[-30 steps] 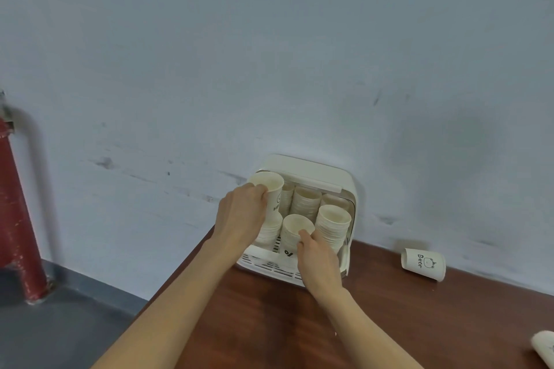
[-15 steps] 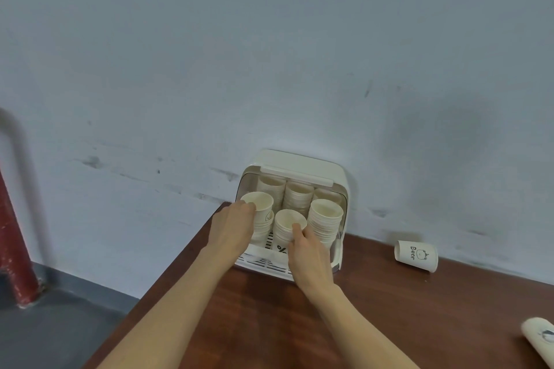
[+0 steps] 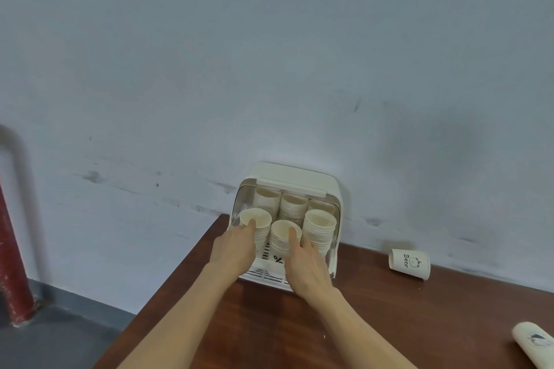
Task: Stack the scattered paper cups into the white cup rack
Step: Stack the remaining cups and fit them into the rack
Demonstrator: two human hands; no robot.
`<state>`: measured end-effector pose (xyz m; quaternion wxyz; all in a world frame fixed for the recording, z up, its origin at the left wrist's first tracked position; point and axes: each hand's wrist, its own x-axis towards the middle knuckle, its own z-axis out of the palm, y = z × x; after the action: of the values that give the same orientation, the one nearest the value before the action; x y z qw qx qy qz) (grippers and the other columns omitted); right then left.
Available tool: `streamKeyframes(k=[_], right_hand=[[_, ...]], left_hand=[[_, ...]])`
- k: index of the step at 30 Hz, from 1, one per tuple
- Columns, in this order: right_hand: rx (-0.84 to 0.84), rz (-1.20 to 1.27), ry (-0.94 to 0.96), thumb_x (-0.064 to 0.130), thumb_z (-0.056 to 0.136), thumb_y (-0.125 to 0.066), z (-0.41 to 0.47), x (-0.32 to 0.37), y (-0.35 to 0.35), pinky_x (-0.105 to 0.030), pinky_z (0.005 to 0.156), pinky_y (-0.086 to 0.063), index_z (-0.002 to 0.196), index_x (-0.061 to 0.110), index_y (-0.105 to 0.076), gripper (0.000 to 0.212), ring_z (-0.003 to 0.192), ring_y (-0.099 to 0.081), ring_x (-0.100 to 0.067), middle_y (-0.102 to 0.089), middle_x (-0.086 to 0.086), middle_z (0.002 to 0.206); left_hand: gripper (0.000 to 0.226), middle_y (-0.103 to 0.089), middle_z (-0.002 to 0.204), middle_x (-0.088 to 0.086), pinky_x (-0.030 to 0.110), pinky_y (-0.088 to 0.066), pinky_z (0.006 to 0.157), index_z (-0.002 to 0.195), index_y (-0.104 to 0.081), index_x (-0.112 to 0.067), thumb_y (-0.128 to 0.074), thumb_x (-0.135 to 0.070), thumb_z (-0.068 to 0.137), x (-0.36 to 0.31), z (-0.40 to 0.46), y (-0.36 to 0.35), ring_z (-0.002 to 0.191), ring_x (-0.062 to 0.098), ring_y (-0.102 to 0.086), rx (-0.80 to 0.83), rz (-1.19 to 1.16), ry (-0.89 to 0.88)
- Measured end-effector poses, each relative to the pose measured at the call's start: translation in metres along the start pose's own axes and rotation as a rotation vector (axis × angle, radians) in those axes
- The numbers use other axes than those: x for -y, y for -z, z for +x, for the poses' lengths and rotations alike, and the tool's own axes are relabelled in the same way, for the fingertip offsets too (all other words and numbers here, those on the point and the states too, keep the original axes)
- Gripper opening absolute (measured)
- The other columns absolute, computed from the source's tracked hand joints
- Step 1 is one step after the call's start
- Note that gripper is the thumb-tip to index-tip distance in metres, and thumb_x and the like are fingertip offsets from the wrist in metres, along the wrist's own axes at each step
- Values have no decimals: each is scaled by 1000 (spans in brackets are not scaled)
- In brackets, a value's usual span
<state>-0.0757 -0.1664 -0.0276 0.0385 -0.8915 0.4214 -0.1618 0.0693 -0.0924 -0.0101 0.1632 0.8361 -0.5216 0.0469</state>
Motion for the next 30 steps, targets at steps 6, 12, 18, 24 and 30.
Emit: streamKeyframes(k=[6,12,18,24,30], right_hand=[[-89,1,10,8,87,-40,-20,-5,14,-39,93,-37,149,16,-15,67,108,-49,-30,-54,-11,118],[-141,29,-19,13,90,-41,-41,-35,39,-35,92,-42,136,16,-37,46,109,-49,-27,-52,-7,122],[-164,15,-161,16,94,-39,-72,-87,64,-34,94,-41,137,13,-38,44,114,-47,-25,-51,-5,124],[-184,21,-301,18,96,-39,-104,-137,81,-34,93,-42,140,12,-37,44,117,-48,-26,-52,-8,128],[-211,17,-429,20,98,-39,-135,-185,88,-34,93,-42,137,12,-39,40,113,-50,-24,-53,-6,122]], left_hand=[[68,-45,137,2,34,-41,65,150,-16,-26,-43,-11,89,-10,-17,0,106,29,-57,-122,-127,46],[56,-55,107,-1,42,-51,77,144,-29,-28,-40,-12,91,-38,-42,-6,104,29,-57,-179,-236,-53],[49,-53,102,-2,42,-51,72,141,-36,-27,-38,-16,93,-86,-59,-12,88,26,-59,-143,-308,-167],[48,-54,112,-3,36,-47,77,144,-32,-29,-39,-23,96,-137,-67,-16,96,24,-59,-111,-333,-271],[48,-53,114,-4,37,-49,82,146,-32,-29,-37,-23,98,-187,-73,-23,97,21,-58,-73,-342,-359]])
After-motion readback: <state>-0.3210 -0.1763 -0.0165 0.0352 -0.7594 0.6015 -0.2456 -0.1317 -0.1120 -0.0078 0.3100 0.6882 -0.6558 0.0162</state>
